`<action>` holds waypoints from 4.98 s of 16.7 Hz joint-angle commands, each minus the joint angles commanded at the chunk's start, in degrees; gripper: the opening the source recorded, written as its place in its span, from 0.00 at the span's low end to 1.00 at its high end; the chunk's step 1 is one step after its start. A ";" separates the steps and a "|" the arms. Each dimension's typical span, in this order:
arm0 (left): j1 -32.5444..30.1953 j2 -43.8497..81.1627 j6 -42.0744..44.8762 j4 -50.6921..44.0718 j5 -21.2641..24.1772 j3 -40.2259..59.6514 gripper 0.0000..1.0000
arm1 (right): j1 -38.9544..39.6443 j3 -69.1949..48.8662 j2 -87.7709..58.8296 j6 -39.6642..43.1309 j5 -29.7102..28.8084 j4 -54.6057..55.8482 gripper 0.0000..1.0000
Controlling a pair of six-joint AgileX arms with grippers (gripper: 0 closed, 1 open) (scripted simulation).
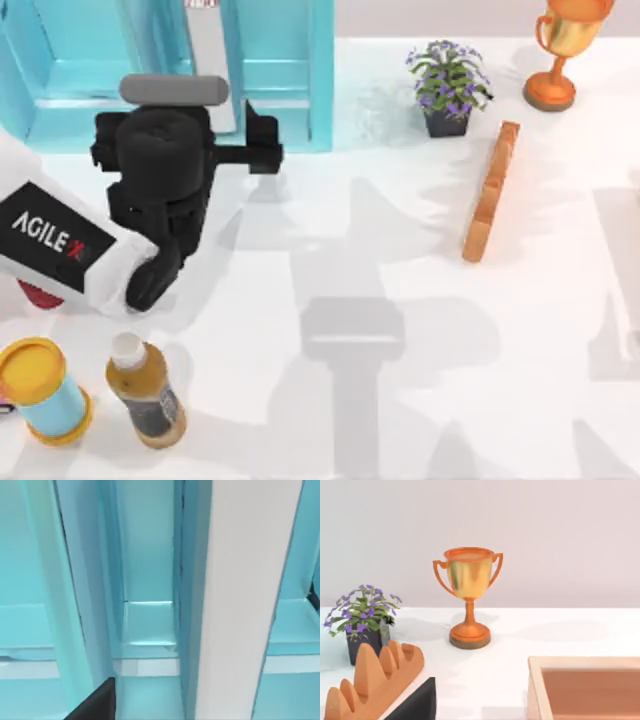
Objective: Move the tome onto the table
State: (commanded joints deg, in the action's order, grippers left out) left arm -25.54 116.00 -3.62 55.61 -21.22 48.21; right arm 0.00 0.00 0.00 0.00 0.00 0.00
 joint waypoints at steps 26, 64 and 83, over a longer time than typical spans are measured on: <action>4.62 16.91 0.92 -8.04 4.76 25.20 0.77 | 0.00 0.00 0.00 0.00 0.00 0.00 1.00; -8.80 -41.20 -1.90 -44.83 -9.90 4.00 0.00 | 0.00 0.00 0.00 0.00 0.00 0.00 1.00; -25.93 -30.93 -44.09 -61.03 -18.16 1.11 0.00 | 0.00 0.00 0.00 0.00 0.00 0.00 1.00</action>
State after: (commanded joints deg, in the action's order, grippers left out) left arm -51.47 85.07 -47.71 -5.42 -39.37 49.32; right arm 0.00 0.00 0.00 0.00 0.00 0.00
